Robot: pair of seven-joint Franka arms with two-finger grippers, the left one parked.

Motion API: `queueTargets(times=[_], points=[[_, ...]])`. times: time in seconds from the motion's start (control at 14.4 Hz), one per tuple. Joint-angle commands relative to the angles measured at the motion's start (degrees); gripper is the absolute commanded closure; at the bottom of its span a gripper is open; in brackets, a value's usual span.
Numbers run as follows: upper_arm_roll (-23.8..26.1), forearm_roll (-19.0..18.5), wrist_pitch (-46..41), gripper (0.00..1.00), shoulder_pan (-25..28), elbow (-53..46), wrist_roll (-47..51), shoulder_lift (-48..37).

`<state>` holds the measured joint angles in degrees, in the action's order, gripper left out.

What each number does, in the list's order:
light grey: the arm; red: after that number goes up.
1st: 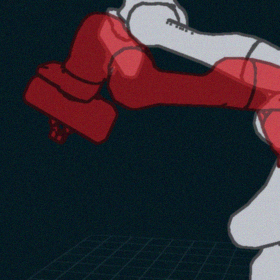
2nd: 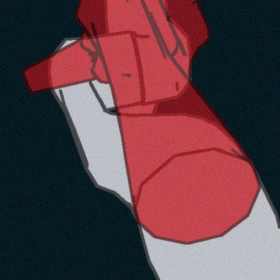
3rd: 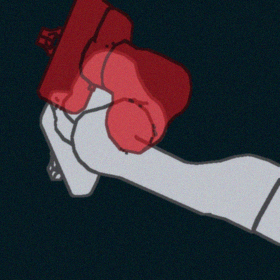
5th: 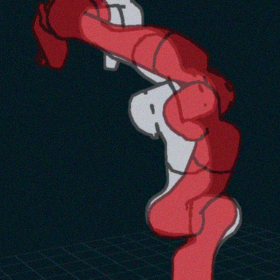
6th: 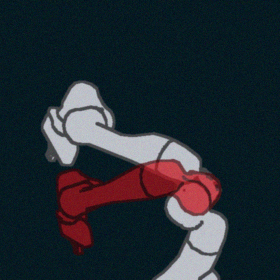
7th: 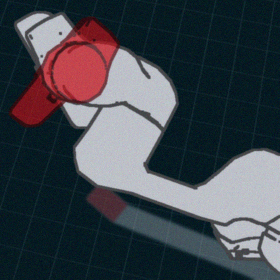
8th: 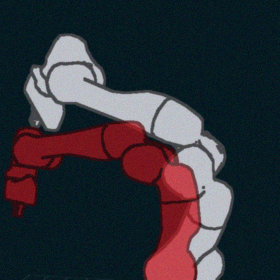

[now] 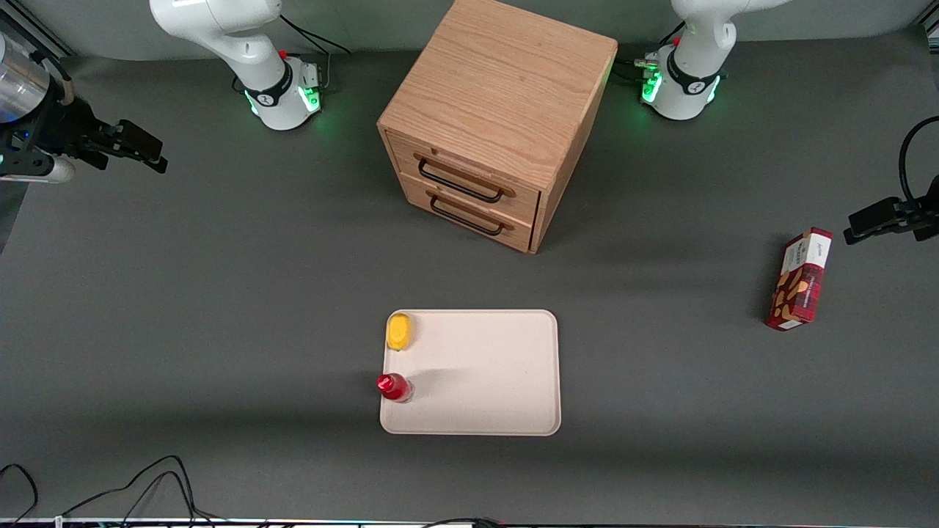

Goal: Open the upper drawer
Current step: 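Move the right gripper to the upper drawer's black handle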

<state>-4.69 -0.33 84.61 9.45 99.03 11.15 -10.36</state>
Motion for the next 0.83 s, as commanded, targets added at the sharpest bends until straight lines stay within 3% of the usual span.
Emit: queueTargets(times=[0.0,0.42,0.7,0.77], points=[[-0.1,-1.2,-0.5,0.00,0.1,-1.7,0.7,0.5],[-0.3,-0.4,-2.3,0.00,0.1,-2.5,-0.4,0.7],[1.8,3.5,-5.4,0.00,0.9,-7.1,-11.7,2.8],[1.8,6.2,-5.4,0.00,1.0,-8.4,-15.1,3.8]])
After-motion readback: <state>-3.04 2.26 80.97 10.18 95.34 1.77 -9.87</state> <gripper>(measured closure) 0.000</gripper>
